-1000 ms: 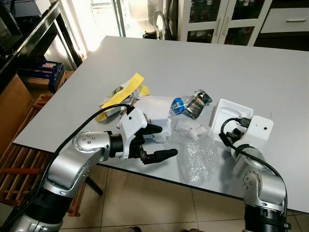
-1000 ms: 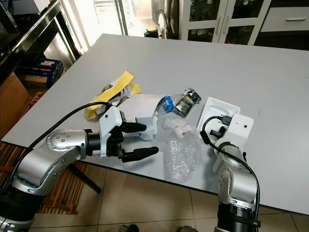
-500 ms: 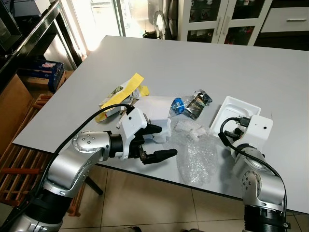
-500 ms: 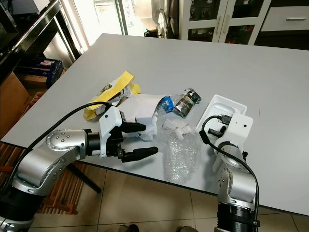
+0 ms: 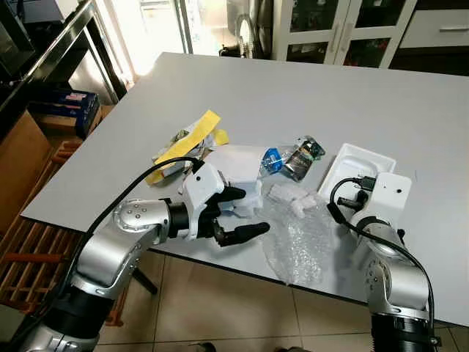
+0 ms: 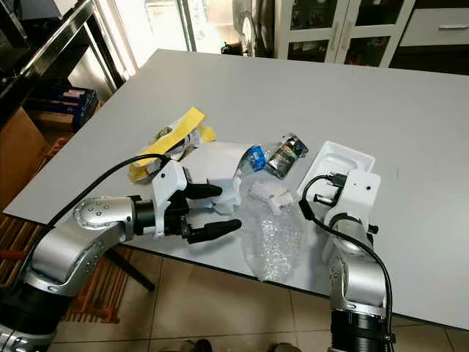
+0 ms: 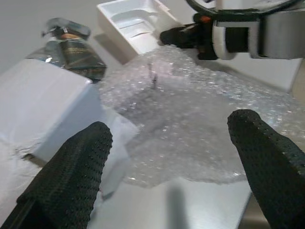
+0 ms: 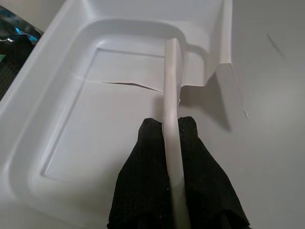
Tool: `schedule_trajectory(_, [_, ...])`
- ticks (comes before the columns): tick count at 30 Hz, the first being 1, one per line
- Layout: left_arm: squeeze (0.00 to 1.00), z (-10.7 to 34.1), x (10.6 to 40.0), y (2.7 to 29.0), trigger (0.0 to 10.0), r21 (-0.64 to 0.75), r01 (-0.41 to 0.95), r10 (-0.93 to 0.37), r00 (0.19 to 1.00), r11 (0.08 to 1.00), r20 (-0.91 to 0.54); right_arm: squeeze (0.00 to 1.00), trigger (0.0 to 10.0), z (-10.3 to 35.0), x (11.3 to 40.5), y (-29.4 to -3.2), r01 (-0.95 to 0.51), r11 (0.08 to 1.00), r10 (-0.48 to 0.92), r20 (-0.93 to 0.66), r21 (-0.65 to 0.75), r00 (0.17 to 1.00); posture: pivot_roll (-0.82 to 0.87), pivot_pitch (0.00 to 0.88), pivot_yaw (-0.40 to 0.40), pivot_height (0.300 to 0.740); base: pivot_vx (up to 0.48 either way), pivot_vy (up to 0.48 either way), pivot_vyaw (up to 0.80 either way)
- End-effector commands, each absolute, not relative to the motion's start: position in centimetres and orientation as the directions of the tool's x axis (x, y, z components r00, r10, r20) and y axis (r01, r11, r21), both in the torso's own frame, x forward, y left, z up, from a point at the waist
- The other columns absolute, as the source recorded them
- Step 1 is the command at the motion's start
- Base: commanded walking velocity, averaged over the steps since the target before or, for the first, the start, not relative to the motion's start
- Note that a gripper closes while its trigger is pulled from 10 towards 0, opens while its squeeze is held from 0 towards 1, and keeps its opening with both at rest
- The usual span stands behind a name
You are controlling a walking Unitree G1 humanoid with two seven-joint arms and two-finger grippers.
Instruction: Picking trash to rubbish bin
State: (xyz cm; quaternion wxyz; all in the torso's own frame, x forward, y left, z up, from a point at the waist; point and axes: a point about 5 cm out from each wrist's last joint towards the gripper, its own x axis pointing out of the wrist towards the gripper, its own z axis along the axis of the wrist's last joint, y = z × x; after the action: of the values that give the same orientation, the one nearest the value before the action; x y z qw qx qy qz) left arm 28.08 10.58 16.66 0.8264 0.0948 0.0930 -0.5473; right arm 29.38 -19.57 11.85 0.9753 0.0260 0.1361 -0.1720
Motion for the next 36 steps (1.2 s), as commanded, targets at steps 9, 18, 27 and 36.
schedule_trajectory(9, [0.0,16.8,29.2,10.8,10.0,0.091,0.877,-0.85,0.48,0.472,-0.218,0.0,10.0,13.9,29.6,-20.0,0.342,0.936,-0.35,-0.104,-0.082,0.931,-0.03,0.084,0.055,0.74,0.0,0.0,0.0])
schedule_trajectory(18, [0.0,17.3,30.7,10.8,10.0,0.102,0.804,-0.793,0.595,0.586,-0.131,0.0,10.0,16.7,30.0,-19.7,0.328,0.94,-0.322,0.071,-0.095,0.944,-0.04,0.073,0.046,0.74,0.0,0.0,0.0])
schedule_trajectory(27, [0.0,18.1,31.9,11.8,10.0,0.041,0.553,-0.554,0.829,0.832,0.079,0.0,10.0,18.4,29.6,-18.1,0.249,0.963,-0.229,0.177,-0.106,0.957,-0.04,0.068,0.036,0.74,0.0,0.0,0.0])
schedule_trajectory(36, [0.0,17.6,31.5,13.0,10.0,0.006,0.395,-0.392,0.909,0.919,0.14,0.0,10.0,17.8,28.3,-17.4,0.205,0.968,-0.176,0.187,-0.147,0.966,-0.04,0.075,0.028,0.74,0.0,0.0,0.0])
